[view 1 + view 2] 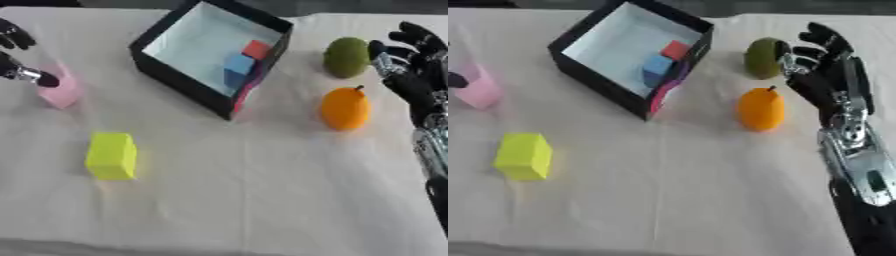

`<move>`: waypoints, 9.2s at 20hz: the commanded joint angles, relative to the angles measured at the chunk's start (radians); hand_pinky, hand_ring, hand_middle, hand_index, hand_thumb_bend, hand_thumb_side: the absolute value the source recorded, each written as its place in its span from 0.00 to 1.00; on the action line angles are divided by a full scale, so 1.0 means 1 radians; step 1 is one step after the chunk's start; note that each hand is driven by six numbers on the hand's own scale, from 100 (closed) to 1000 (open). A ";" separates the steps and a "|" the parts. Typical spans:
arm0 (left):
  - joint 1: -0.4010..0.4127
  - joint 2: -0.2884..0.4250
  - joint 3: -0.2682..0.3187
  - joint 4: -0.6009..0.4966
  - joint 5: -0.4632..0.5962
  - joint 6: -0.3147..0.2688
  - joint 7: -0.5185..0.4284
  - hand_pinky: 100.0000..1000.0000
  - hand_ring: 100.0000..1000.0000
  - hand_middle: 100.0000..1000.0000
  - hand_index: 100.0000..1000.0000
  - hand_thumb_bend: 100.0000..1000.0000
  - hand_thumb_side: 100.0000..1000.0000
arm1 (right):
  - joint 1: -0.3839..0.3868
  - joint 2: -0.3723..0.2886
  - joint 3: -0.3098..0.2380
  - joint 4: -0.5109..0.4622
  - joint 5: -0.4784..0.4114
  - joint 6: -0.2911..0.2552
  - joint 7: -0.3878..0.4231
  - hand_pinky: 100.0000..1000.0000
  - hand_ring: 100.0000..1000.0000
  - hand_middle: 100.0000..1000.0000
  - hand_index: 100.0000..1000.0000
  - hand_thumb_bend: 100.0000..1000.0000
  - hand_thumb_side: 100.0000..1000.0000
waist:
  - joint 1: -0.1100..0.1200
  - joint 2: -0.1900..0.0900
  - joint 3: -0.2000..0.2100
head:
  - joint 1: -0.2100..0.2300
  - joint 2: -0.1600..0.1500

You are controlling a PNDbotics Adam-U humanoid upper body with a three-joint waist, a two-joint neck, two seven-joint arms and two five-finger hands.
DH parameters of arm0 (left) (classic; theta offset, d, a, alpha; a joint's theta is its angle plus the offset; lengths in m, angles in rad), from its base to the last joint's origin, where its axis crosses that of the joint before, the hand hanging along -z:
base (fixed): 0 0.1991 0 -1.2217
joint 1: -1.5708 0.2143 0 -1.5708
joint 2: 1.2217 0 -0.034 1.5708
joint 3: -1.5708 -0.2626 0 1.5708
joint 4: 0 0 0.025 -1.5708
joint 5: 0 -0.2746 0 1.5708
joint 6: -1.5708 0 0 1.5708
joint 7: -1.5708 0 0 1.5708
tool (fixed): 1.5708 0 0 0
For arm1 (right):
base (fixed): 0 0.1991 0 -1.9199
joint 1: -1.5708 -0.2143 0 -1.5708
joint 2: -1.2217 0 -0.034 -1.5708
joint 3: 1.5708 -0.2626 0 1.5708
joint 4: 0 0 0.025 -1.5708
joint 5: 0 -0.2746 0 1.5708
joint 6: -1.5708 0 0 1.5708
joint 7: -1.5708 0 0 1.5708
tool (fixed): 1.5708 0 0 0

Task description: Pick up objects on the table and place them in the box.

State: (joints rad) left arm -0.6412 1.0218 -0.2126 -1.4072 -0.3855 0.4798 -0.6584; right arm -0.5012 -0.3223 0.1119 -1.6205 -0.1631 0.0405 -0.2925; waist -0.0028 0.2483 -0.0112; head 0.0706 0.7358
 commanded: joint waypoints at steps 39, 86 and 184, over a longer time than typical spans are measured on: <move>-0.212 -0.110 0.000 -0.094 -0.064 -0.021 0.078 0.50 0.58 0.46 0.54 0.01 0.00 | -0.022 -0.008 0.008 -0.013 -0.002 0.002 0.016 0.78 0.73 0.73 0.83 0.31 0.15 | -0.011 -0.014 -0.005 | 0.016 0.001; -0.531 -0.553 -0.102 0.329 -0.367 -0.250 0.081 0.76 0.84 0.77 0.88 0.73 0.29 | -0.068 0.040 0.033 -0.036 -0.015 0.002 0.023 0.78 0.73 0.73 0.83 0.30 0.16 | -0.023 0.002 -0.046 | 0.016 -0.018; 0.233 0.081 -0.202 -0.593 -0.225 -0.123 -0.078 0.80 0.83 0.76 0.82 0.77 0.19 | -0.065 -0.005 0.038 -0.033 -0.001 0.008 0.020 0.78 0.73 0.73 0.83 0.27 0.17 | 0.004 0.016 -0.037 | 0.037 -0.012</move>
State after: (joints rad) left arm -0.4038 1.0836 -0.4289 -1.9891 -0.6107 0.3473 -0.7366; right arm -0.5539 -0.3077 0.1543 -1.6395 -0.1676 0.0476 -0.2746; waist -0.0018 0.2782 -0.0487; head 0.1048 0.7201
